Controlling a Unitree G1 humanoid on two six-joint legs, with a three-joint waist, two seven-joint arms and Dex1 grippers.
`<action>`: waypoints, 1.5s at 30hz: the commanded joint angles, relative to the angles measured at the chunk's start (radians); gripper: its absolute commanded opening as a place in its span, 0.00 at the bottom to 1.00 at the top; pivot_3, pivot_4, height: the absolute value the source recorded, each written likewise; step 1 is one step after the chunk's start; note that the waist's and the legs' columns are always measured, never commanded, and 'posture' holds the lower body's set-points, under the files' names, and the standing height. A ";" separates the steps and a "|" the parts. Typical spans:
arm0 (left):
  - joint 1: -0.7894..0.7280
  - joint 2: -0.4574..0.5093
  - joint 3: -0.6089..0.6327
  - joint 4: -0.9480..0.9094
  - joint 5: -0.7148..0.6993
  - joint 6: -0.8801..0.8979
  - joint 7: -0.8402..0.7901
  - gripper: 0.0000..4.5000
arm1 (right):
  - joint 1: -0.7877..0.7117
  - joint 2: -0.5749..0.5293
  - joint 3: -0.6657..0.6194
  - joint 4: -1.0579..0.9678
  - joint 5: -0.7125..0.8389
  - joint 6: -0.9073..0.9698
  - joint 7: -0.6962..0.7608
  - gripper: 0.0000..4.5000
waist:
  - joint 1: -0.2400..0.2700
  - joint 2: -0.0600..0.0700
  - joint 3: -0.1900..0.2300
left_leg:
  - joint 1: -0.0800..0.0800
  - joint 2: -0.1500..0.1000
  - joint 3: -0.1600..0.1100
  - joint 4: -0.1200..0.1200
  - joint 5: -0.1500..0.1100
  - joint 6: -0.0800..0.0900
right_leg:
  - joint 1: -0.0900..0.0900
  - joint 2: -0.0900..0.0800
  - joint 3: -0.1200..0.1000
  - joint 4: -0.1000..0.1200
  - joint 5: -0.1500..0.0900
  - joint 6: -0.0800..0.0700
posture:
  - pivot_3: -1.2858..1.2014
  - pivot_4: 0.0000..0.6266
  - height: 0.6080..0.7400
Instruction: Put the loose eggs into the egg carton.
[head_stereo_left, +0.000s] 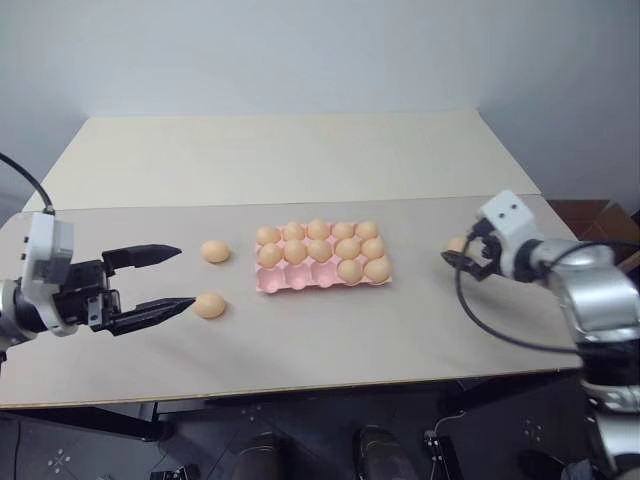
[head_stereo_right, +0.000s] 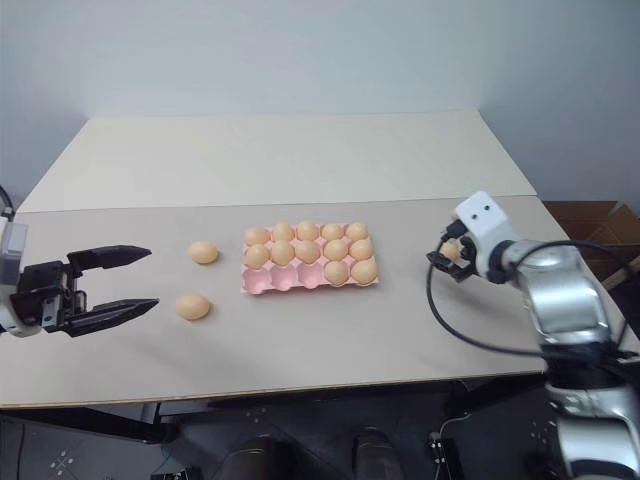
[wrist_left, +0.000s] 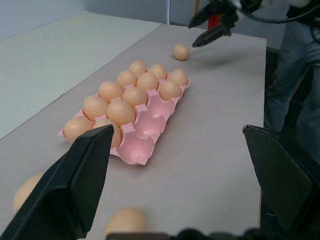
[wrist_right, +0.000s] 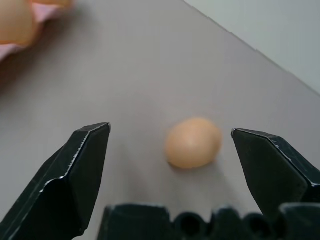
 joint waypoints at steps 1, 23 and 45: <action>-0.016 0.006 0.006 0.001 -0.007 -0.011 -0.008 1.00 | -0.118 0.065 -0.055 0.139 -0.039 0.013 -0.159 1.00 | 0.001 0.000 0.000 | -0.001 0.000 0.000 0.000 0.000 0.000 | 0.000 0.000 0.000 0.000 0.000 0.000 | 0.52 0.24 1.00; 0.028 0.022 0.036 -0.024 -0.003 -0.001 -0.010 1.00 | -0.238 0.186 -0.120 0.405 -0.037 0.064 -0.360 1.00 | -0.020 0.000 0.000 | 0.000 0.000 -0.005 0.000 0.000 0.000 | 0.001 -0.001 -0.002 0.000 0.001 0.001 | 0.52 0.24 1.00; 0.003 0.064 0.101 0.033 -0.045 0.029 -0.035 1.00 | -0.137 0.147 -0.087 -0.250 0.174 0.311 -0.119 0.44 | -0.019 0.001 0.000 | -0.001 0.000 -0.006 -0.001 0.000 0.000 | 0.000 -0.001 -0.002 0.000 0.001 0.001 | 0.52 0.24 1.00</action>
